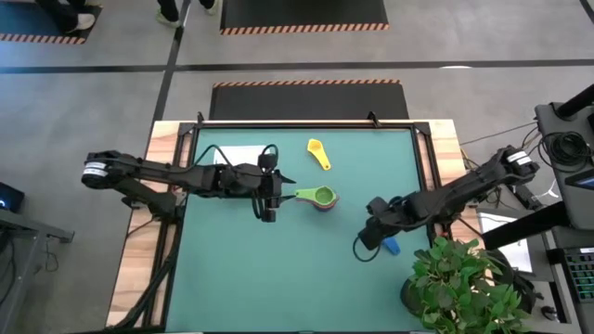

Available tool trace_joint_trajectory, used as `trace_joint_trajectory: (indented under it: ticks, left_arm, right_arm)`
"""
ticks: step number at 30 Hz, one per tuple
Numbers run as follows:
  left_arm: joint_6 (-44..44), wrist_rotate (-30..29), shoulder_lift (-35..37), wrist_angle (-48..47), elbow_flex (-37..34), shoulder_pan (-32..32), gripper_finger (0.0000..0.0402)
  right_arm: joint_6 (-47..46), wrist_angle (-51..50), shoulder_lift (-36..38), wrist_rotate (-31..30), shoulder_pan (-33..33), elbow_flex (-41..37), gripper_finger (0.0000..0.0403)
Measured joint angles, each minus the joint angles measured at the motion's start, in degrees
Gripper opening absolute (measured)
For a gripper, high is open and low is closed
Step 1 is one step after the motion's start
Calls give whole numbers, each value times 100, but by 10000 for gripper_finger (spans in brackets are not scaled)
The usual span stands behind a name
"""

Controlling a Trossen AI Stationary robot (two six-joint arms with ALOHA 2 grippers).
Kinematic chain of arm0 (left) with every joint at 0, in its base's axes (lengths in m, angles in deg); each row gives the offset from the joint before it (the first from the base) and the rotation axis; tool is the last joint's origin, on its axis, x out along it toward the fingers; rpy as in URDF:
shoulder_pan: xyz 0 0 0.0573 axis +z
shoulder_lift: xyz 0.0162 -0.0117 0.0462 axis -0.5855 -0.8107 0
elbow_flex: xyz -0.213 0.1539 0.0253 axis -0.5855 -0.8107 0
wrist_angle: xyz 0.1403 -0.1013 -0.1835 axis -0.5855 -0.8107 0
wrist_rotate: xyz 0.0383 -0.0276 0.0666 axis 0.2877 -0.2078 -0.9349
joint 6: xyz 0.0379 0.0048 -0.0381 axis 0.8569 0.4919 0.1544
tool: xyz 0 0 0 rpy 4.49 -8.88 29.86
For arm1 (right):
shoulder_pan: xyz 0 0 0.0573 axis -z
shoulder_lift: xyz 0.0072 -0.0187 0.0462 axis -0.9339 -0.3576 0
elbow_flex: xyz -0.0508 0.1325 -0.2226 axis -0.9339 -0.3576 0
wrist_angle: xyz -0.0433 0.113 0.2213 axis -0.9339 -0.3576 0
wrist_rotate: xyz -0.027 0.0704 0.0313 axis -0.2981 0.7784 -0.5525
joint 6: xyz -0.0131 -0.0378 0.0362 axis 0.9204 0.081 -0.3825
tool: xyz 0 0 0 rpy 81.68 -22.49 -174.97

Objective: Nest measuring cups in basket
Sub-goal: Stack the blue measuring cup on top of the green measuring cup

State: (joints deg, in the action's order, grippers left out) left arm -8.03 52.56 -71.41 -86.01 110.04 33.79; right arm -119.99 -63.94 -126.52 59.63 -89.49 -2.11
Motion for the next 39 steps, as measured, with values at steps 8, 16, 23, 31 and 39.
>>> trace_joint_trajectory:
  ticks: [8, 16, 23, 31, 39]
  left_arm:
    - [48, 0, -2, 39, 0, 0, 158]
    - [48, 1, -4, 33, 0, 0, 158]
    - [46, 1, -4, 17, 0, 0, 158]
    - [46, -1, -4, 2, -2, 0, 158]
    - [44, 1, -4, 7, -4, 0, 158]
  right_arm:
    - [186, -568, -854, -79, 9, 493, 9]
    - [189, -784, -1226, -156, 24, 894, 57]
    - [148, -997, -1472, -212, 74, 895, 142]
    - [160, -940, -1713, -314, 98, 891, 167]
    - [279, -921, -1933, -303, 138, 880, 107]
